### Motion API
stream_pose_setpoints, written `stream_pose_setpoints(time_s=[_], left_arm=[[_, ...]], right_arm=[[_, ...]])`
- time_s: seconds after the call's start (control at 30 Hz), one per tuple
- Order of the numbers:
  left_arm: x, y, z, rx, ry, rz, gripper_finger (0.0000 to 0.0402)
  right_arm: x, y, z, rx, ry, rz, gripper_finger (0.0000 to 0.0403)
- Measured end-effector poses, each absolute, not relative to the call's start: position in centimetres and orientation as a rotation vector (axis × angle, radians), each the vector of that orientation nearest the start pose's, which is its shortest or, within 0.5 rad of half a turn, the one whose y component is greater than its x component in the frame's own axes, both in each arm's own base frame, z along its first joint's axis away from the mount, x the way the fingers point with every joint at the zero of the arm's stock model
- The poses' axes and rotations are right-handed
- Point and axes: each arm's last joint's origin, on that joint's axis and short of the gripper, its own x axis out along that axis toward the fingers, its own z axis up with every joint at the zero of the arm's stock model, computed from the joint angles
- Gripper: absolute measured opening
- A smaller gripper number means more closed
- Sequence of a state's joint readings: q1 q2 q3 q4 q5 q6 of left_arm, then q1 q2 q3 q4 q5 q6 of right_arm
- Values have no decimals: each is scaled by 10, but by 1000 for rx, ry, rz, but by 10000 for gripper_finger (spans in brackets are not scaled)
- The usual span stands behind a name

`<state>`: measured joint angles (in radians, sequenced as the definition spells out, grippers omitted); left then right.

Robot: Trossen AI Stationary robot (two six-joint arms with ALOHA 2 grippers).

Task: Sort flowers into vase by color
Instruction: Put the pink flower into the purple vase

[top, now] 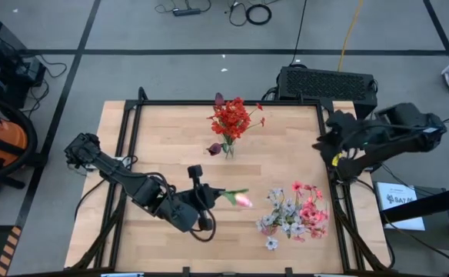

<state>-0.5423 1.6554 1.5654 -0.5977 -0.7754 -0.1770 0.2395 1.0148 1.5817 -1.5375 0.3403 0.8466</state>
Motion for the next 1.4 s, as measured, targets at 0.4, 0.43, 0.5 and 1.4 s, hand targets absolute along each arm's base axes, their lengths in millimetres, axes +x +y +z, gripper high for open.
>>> stream_pose_setpoints(time_s=[0.4, 0.43, 0.5, 1.4], left_arm=[[321, -183, 339, -15, 393, 375, 4], [323, -184, 337, -18, 392, 376, 4], [326, -186, 334, -41, 382, 381, 4], [342, -190, 327, -146, 300, 418, 4]], right_arm=[[82, 10, 321, 297, 490, -230, 144], [82, 11, 309, 266, 444, -206, 144], [84, 12, 287, 216, 357, -142, 144], [91, 7, 194, 141, -133, -62, 144]])
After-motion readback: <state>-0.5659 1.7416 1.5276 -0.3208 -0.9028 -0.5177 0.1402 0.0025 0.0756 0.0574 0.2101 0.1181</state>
